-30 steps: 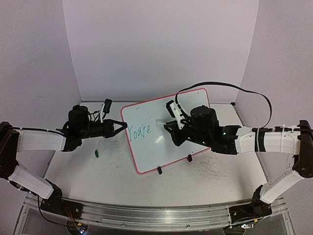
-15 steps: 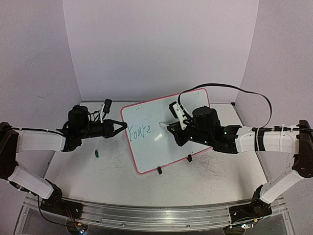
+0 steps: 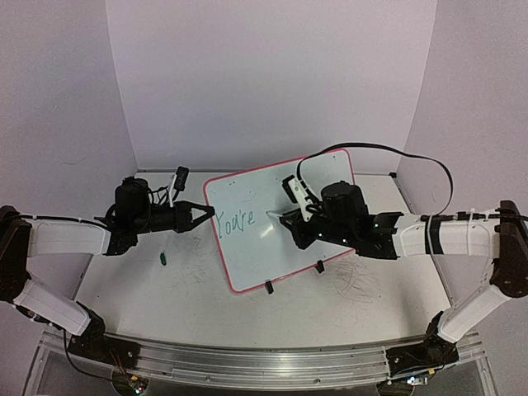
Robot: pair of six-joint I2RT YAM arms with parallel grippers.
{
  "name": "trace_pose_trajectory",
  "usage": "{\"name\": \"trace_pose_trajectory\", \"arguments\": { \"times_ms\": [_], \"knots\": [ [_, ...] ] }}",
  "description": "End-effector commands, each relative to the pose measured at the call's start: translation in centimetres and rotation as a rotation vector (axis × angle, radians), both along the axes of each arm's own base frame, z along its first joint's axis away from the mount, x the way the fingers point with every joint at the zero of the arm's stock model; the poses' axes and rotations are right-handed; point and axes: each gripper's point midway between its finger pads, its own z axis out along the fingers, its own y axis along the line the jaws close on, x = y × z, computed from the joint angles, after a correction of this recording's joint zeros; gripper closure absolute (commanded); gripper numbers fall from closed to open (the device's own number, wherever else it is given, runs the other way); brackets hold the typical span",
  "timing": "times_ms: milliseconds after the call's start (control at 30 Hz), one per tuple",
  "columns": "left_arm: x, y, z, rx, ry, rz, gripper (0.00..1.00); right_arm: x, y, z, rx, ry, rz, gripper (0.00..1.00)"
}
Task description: Write a sentence on the whiteboard
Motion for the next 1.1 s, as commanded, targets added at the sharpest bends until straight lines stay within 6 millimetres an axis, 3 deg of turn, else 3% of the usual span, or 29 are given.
{"name": "trace_pose_trajectory", "arguments": {
  "times_ms": [0, 233, 567, 833, 1067],
  "knots": [
    [0.3, 0.0, 1.4, -0.006, -0.054, 0.003, 1.00, 1.1, 0.1, 1.1, 0.046, -0.011, -0.062, 1.00],
    [0.3, -0.1, 1.4, -0.006, -0.054, -0.004, 1.00, 2.1, -0.1, 1.3, 0.034, -0.029, -0.112, 1.00],
    [0.3, -0.1, 1.5, -0.006, -0.056, -0.006, 1.00, 2.0, 1.1, 1.6, 0.038, -0.032, -0.068, 1.00],
    [0.3, -0.1, 1.5, -0.006, -0.059, -0.003, 1.00, 0.8, 1.7, -0.7, -0.004, 0.019, -0.026, 1.00],
    [0.2, 0.0, 1.5, -0.006, -0.060, -0.001, 1.00, -0.1, 0.7, -2.2, -0.026, 0.060, -0.035, 1.00]
  ]
}}
